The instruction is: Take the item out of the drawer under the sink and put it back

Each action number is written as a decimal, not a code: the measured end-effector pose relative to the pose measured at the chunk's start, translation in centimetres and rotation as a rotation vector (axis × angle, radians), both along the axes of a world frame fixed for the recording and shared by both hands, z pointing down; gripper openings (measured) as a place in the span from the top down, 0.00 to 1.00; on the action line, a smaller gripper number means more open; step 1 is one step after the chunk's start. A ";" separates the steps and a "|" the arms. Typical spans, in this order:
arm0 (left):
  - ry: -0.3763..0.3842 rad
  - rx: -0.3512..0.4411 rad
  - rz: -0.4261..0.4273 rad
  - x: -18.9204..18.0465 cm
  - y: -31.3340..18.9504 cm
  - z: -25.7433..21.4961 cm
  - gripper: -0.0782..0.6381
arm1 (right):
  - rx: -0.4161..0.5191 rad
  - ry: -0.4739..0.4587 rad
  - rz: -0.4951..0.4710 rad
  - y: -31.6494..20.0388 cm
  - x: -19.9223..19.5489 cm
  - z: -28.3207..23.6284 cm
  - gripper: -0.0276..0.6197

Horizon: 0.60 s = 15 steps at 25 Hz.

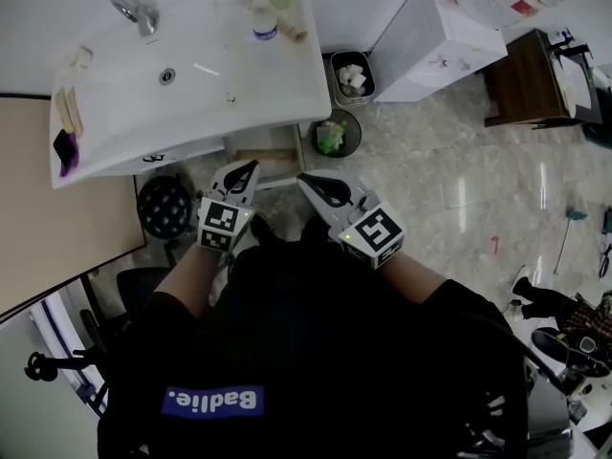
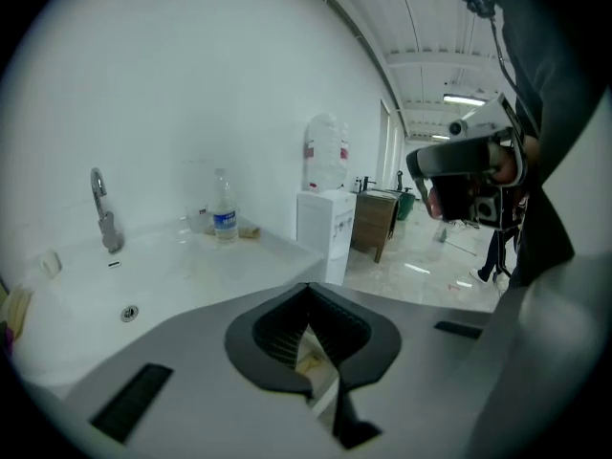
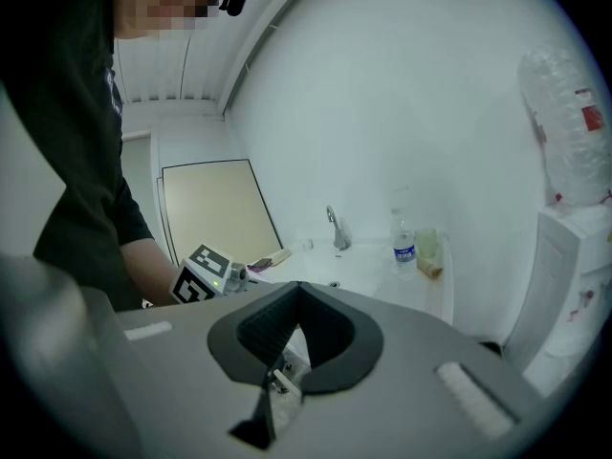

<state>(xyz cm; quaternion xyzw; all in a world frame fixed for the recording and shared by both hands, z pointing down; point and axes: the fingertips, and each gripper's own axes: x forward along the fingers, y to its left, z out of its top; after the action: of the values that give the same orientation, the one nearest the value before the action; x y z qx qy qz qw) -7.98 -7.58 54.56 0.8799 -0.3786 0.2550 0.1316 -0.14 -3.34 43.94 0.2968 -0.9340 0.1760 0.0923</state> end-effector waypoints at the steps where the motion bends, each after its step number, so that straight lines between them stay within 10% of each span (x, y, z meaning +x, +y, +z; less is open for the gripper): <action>1: -0.016 -0.014 0.006 0.0 -0.1 0.9 0.88 | 0.000 0.001 -0.001 -0.2 0.0 0.1 0.95; 15: -0.218 -0.201 0.141 0.2 -1.9 13.1 0.88 | -0.089 0.025 0.015 -0.1 1.1 4.2 0.95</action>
<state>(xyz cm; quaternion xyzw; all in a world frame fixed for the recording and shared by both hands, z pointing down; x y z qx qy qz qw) -7.74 -9.46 67.71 0.8538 -0.3004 0.3944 0.1589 0.92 -3.48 48.12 0.3017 -0.9217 0.2145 0.1157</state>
